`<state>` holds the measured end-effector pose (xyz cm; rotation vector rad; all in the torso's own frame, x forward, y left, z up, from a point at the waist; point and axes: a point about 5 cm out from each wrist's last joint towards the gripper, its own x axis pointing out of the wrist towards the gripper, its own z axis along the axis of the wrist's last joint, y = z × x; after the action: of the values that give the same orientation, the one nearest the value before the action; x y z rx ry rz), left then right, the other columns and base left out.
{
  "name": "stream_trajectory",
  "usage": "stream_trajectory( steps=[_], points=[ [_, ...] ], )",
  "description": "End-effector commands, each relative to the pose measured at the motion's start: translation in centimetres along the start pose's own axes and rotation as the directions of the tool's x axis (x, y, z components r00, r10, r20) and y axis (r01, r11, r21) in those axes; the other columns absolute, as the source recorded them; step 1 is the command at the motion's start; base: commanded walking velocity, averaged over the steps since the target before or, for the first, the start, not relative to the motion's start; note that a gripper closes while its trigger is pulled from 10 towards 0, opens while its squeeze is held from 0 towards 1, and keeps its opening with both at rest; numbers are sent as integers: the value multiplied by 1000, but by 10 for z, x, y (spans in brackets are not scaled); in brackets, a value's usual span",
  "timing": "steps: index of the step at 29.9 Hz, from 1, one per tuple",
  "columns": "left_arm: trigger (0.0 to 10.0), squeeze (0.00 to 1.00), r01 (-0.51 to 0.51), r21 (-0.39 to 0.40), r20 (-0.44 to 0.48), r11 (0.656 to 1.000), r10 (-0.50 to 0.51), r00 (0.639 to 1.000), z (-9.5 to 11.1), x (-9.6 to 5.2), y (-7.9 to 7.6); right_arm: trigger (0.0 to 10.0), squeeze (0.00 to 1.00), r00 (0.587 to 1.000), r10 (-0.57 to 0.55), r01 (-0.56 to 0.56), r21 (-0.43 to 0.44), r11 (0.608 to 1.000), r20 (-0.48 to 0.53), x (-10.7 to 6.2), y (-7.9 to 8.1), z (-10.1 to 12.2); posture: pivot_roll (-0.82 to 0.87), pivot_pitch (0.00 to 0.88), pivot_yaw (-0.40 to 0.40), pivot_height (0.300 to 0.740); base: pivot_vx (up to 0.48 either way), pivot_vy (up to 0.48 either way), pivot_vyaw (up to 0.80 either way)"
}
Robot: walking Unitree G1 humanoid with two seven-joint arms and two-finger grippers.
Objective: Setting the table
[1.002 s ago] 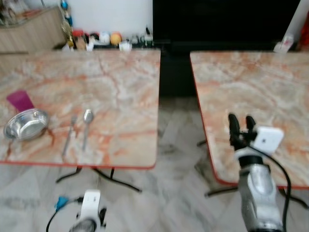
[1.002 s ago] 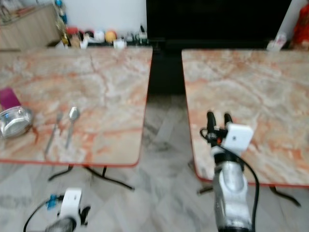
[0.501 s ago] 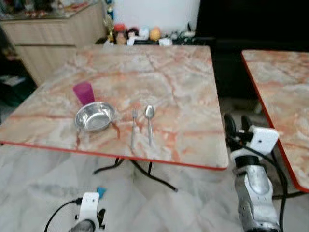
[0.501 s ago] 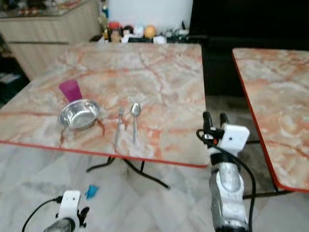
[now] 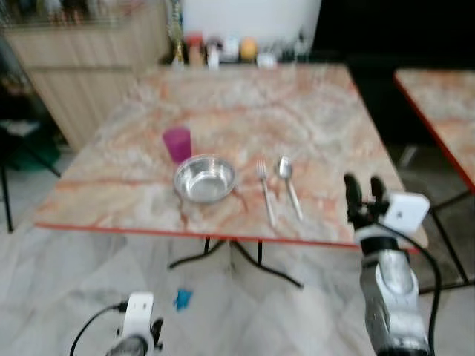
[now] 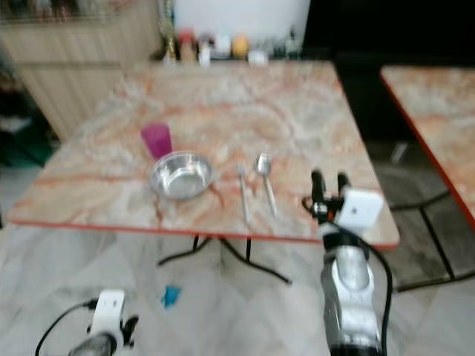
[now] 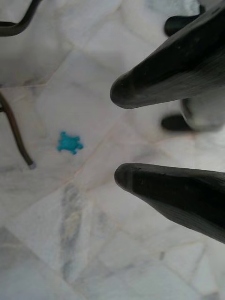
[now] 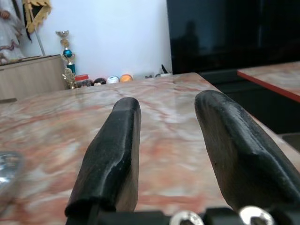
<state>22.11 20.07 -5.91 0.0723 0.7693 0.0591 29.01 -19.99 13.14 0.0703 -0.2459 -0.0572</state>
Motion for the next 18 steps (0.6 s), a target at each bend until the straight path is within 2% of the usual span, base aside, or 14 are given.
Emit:
stream_trajectory(
  steps=[1,11,18],
  points=[
    [10000,0,-17,-3,-31,1000,17,999,-9,-2,6,10000,0,1000,26,-26,24,999,15,2,10,3,-1,25,1,740,0,480,0],
    [10000,0,-16,1,-29,1000,16,999,-8,-2,7,10000,0,1000,27,-28,28,999,13,2,10,2,0,16,4,740,0,451,0],
    [10000,0,-12,14,-21,1000,12,1000,-5,-2,6,10000,0,999,29,-29,30,999,14,3,11,2,1,8,5,740,0,0,0]
  ],
)
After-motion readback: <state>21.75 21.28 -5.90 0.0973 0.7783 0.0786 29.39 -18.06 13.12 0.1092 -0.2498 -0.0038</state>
